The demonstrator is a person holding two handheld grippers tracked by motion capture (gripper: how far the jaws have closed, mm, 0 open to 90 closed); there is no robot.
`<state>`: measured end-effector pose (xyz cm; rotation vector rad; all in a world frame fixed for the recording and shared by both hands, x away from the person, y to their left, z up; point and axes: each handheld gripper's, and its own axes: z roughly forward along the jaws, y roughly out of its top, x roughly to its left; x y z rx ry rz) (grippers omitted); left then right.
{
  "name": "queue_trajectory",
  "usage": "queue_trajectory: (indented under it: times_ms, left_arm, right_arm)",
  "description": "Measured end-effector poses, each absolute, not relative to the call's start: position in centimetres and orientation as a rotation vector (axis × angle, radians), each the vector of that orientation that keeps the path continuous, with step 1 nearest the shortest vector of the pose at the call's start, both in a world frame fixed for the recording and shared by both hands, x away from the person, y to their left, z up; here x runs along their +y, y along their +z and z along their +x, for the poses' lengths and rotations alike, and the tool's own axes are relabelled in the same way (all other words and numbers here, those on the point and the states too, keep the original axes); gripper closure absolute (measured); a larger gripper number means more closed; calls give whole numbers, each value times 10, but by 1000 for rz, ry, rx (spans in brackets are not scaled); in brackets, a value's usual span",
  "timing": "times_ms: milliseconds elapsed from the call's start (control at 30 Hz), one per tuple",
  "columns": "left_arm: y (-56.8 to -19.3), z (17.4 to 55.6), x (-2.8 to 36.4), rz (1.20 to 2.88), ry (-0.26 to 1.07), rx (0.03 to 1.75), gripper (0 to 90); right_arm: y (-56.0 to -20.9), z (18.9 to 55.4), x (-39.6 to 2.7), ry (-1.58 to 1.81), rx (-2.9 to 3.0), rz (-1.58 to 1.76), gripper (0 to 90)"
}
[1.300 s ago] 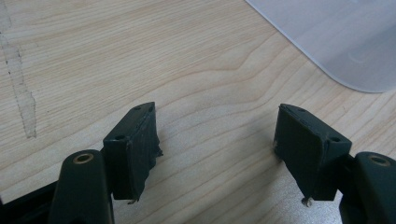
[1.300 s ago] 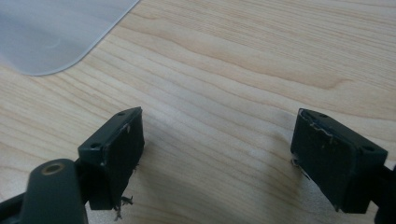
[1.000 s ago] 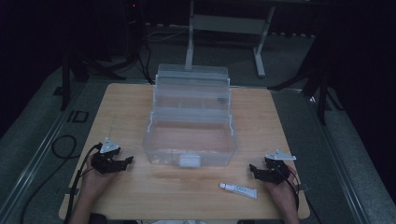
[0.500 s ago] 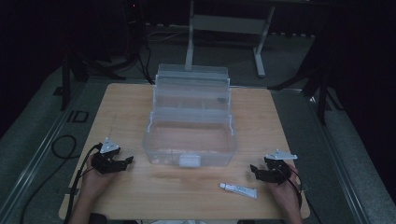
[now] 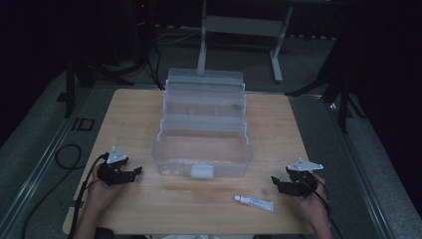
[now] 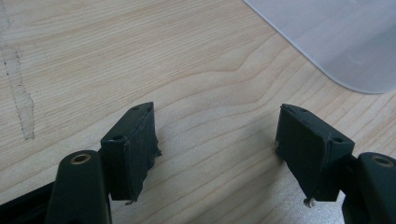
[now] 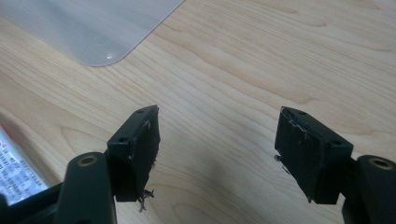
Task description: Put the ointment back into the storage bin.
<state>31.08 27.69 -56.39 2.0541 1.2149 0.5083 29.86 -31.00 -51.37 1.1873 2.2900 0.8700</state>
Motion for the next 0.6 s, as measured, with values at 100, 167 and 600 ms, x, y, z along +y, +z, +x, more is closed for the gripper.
queue_trajectory:
  times_ms: [100,167,600]
  left_arm:
    - [-564,311,277,2054,508,1215,298]
    - [-564,311,277,2054,508,1215,297]
    - [-564,311,277,2054,509,1215,297]
  right_arm:
    - [-509,298,-311,867,2291,1183,305]
    - [-506,298,-311,866,2290,1177,304]
    - [-488,293,-308,814,2343,1095,298]
